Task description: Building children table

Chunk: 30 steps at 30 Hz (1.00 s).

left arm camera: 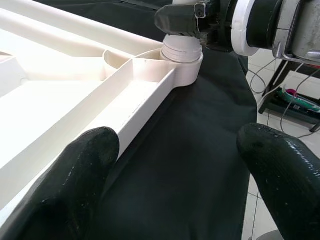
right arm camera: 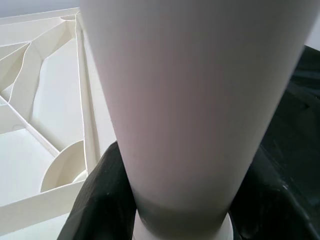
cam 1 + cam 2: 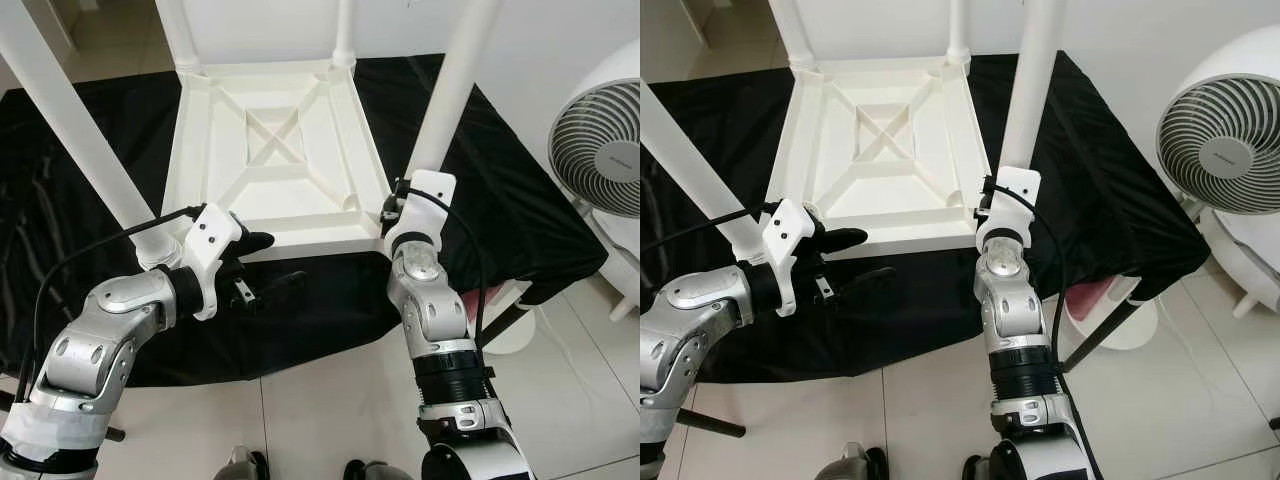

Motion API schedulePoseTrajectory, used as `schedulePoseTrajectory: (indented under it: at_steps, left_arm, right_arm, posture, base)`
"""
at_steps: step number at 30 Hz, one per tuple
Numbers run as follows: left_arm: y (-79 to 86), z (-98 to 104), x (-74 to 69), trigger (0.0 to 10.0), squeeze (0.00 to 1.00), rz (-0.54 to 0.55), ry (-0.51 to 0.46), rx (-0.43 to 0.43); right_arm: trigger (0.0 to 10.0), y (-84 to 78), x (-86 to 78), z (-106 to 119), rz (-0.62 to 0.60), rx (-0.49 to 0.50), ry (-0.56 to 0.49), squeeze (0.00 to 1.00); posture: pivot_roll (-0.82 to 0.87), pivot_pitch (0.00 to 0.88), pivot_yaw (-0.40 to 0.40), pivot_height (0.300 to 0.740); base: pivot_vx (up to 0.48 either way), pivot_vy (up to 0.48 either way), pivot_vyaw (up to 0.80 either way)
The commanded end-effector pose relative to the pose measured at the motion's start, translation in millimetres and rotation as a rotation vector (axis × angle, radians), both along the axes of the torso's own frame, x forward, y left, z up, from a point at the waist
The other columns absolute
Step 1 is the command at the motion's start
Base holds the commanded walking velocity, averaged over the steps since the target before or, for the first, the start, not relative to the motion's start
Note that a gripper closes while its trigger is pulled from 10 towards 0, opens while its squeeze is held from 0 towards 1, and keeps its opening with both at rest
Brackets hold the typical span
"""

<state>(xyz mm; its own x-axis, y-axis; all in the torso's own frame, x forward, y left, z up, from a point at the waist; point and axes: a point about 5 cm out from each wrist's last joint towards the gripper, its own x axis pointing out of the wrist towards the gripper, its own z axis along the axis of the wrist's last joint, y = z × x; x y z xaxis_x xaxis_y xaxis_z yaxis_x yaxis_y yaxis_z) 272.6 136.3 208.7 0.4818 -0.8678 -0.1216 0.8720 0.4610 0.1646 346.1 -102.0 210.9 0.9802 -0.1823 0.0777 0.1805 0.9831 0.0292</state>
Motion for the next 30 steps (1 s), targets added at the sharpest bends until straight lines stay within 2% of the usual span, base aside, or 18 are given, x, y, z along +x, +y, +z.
schedulePoseTrajectory:
  at_steps: [1, 4, 5, 8, 9, 10, 15, 21, 23, 24, 29, 30]
  left_arm:
    - [1.0, -1, 0.1, 10.0, 0.00, 0.032, 0.003, -0.002]
    - [0.9, -1, 0.1, 10.0, 0.00, 0.031, 0.003, -0.002]
    - [0.9, -1, 0.1, 10.0, 0.00, 0.031, 0.003, -0.002]
    - [0.8, -1, 0.2, 10.0, 0.00, 0.030, 0.003, -0.002]
    - [0.7, -1, 0.3, 10.0, 0.00, 0.030, 0.003, -0.002]
    - [0.5, -1, 0.3, 10.0, 0.00, 0.030, 0.002, -0.002]
    - [1.2, -1, 0.6, 10.0, 0.00, 0.036, -0.002, -0.002]
    - [3.1, 1, 1.5, 10.0, 0.00, 0.051, -0.016, -0.002]
    - [4.5, 2, 2.6, 10.0, 0.00, 0.063, -0.028, -0.001]
    - [5.6, 3, 3.3, 10.0, 0.00, 0.075, -0.042, -0.003]
    - [7.3, 5, 3.7, 10.0, 0.00, 0.094, -0.061, -0.006]
    - [8.7, 7, 4.4, 10.0, 0.00, 0.120, -0.078, -0.012]
  right_arm:
    - [10.0, 19.5, -1.9, 1, 0.074, 0.038, 0.002, 0.00]
    - [10.0, 26.3, -3.3, 3, 0.126, 0.005, -0.013, 0.00]
    - [10.0, 30.3, -5.0, 4, 0.163, 0.000, -0.029, 1.00]
    - [10.0, 35.8, -8.0, 8, 0.214, 0.006, -0.058, 1.00]
    - [10.0, 38.0, -10.1, 13, 0.243, 0.004, -0.096, 0.90]
    - [10.0, 39.3, -11.5, 16, 0.261, 0.000, -0.122, 0.00]
    - [10.0, 33.8, -19.1, 27, 0.277, -0.021, -0.203, 0.00]
    - [10.0, 24.8, -26.1, 27, 0.295, -0.052, -0.222, 0.00]
    - [10.0, 17.5, -32.8, 22, 0.325, -0.080, -0.220, 0.00]
    - [10.0, 8.3, -38.7, 14, 0.330, -0.110, -0.207, 0.00]
    - [10.0, -6.0, -48.7, 0, 0.321, -0.163, -0.184, 0.00]
    - [10.0, -15.5, -55.3, -9, 0.299, -0.185, -0.163, 0.00]
  posture:
    - [-0.04, 0.147, 0.037, 0.740]
    - [-0.04, 0.146, 0.039, 0.740]
    - [-0.04, 0.146, 0.039, 0.740]
    - [-0.04, 0.146, 0.039, 0.740]
    - [-0.04, 0.144, 0.037, 0.740]
    - [-0.04, 0.144, 0.037, 0.740]
    - [-0.04, 0.144, 0.036, 0.740]
    - [-0.04, 0.138, 0.035, 0.740]
    - [-0.05, 0.135, 0.034, 0.740]
    - [-0.05, 0.132, 0.034, 0.740]
    - [-0.05, 0.129, 0.034, 0.740]
    - [-0.05, 0.126, 0.036, 0.740]
  base:
    - [0.000, 0.000, 0.00]
    - [0.000, 0.000, 0.00]
    - [0.000, 0.000, 0.00]
    - [0.000, 0.000, 0.00]
    - [0.000, 0.000, 0.00]
    - [0.000, 0.000, 0.00]
    - [0.000, 0.000, 0.00]
    - [0.000, 0.000, 0.00]
    - [0.000, 0.000, 0.00]
    - [0.000, 0.000, 0.00]
    - [0.000, 0.000, 0.00]
    - [0.000, 0.000, 0.00]
